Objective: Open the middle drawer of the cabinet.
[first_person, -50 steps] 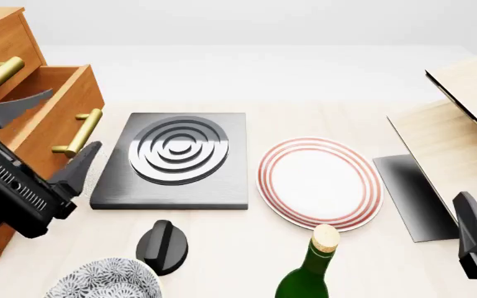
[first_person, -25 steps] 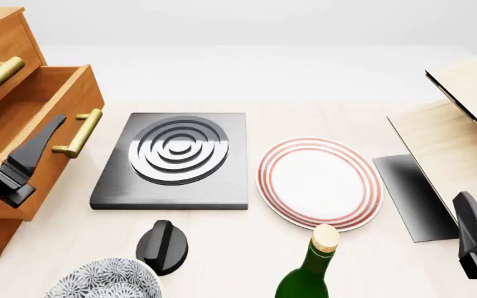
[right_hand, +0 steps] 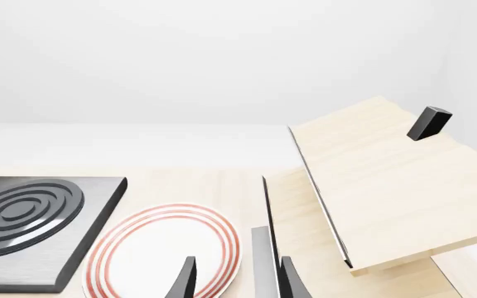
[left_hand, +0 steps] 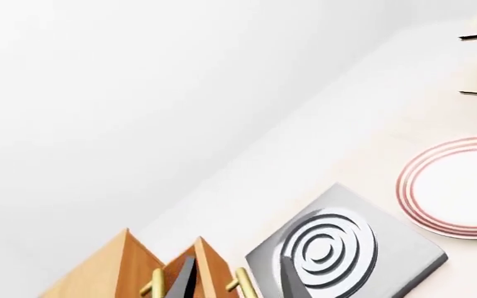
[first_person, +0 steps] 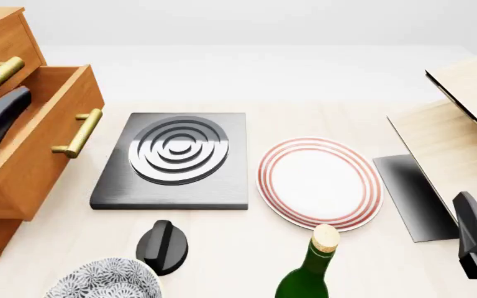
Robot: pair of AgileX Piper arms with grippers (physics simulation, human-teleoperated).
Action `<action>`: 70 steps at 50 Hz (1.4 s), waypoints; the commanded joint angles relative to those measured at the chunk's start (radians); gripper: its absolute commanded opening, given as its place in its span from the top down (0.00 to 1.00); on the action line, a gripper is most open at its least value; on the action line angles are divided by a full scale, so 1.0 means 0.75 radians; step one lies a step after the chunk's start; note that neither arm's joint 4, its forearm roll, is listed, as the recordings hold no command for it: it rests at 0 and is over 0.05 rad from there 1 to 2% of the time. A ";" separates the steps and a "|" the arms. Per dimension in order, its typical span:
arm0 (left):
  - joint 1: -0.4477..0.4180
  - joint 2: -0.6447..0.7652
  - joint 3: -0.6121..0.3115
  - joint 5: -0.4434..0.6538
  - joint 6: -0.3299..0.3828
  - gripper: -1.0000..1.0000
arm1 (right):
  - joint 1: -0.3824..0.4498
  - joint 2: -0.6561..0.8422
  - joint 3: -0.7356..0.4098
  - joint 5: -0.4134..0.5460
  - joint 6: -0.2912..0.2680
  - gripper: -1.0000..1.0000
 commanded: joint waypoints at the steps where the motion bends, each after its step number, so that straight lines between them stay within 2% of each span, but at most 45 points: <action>1: 0.011 -0.058 -0.079 0.118 -0.124 0.00 | 0.001 -0.006 0.000 0.002 0.002 0.00; 2: 0.011 -0.058 -0.079 0.118 -0.124 0.00 | 0.001 -0.006 0.000 0.002 0.002 0.00; 3: 0.010 -0.036 -0.102 0.143 -0.165 0.00 | 0.000 -0.006 0.000 0.002 0.002 0.00; 13: 0.065 -0.054 -0.148 0.210 -0.214 0.00 | 0.001 -0.006 0.000 0.002 0.002 0.00; 14: 0.088 -0.035 -0.184 0.252 -0.271 0.00 | 0.001 -0.006 0.000 0.002 0.002 0.00; 19: 0.108 -0.019 -0.234 0.302 -0.319 0.00 | 0.001 -0.006 0.000 0.002 0.002 0.00; 28: 0.181 0.052 -0.322 0.410 -0.491 0.00 | 0.001 -0.006 0.000 0.002 0.002 0.00; 31: 0.178 0.052 -0.323 0.407 -0.487 0.00 | 0.001 -0.006 0.000 0.002 0.002 0.00; 32: 0.184 0.080 -0.335 0.429 -0.543 0.00 | 0.001 -0.006 0.000 0.002 0.002 0.00; 34: 0.194 0.093 -0.344 0.437 -0.568 0.00 | 0.001 -0.006 0.000 0.002 0.002 0.00; 36: 0.211 0.082 -0.344 0.433 -0.549 0.00 | 0.001 -0.006 0.000 0.002 0.002 0.00; 55: 0.327 0.154 -0.368 0.437 -0.687 0.00 | 0.001 -0.006 0.000 0.002 0.002 0.00; 57: 0.333 0.146 -0.363 0.422 -0.668 0.00 | 0.001 -0.006 0.000 0.002 0.002 0.00; 70: 0.387 0.191 -0.336 0.389 -0.714 0.00 | 0.001 -0.006 0.000 0.002 0.002 0.00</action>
